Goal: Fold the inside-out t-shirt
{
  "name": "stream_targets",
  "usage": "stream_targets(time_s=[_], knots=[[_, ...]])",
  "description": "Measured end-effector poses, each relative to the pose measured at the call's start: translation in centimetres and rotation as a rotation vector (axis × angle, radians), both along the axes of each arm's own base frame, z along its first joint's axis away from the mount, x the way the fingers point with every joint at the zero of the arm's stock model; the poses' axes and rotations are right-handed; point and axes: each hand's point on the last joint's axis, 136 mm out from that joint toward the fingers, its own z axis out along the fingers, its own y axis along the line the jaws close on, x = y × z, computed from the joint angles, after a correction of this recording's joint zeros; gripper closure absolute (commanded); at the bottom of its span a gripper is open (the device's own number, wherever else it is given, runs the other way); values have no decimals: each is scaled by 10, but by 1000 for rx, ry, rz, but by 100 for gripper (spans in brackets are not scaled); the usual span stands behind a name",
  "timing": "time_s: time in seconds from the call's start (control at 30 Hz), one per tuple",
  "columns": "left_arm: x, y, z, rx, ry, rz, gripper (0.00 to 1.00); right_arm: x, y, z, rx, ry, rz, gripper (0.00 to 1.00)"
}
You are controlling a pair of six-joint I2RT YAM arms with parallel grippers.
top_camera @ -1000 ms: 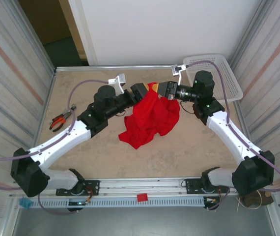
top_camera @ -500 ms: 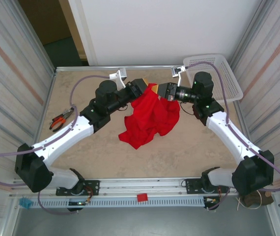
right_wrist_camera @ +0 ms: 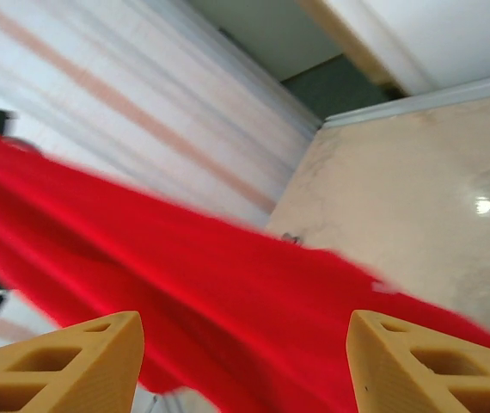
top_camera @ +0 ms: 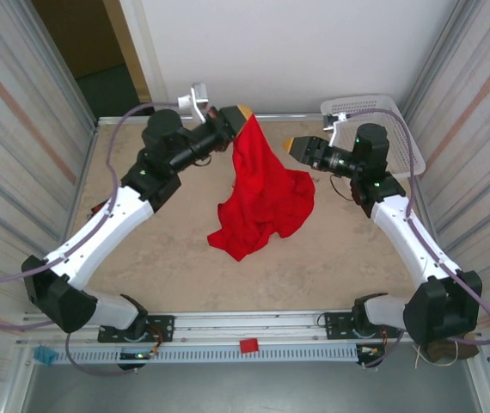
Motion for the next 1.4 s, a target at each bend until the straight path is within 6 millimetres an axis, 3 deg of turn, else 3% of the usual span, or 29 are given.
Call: stream_targets(time_s=[0.13,0.3,0.43,0.53,0.63,0.73,0.8,0.87,0.97,1.17,1.2,1.27,1.4], knots=[[-20,-2,30,-17,-55,-79,100,3,-13,-18,-48,39,-81,33],[-27,3,32,-1,-63,-120,100,8,-31,-59,-139,126,-178,32],[-25,8,28,13,-48,-111,100,3,-29,-70,-153,158,-173,36],[-25,11,21,18,-35,-96,100,-16,-16,-57,-166,114,-140,44],[-22,15,6,26,1,-64,100,-51,12,-22,-175,3,-72,51],[-13,18,-13,35,49,-19,100,-89,47,21,-148,-127,21,51],[-8,19,-24,42,74,14,100,-105,63,39,-129,-183,56,44],[-5,18,-31,45,96,44,100,-113,78,43,-133,-209,64,36],[-6,17,-30,38,102,69,100,-110,99,33,-173,-212,56,37],[-9,17,-26,28,96,94,100,-80,117,-4,-280,-164,-10,61],[-9,17,-25,27,95,100,100,-75,118,-10,-297,-157,-22,69],[-9,17,-25,26,95,104,100,-69,119,-15,-315,-147,-43,98],[-8,18,-25,26,95,114,100,-64,117,-9,-308,-156,-57,100]])
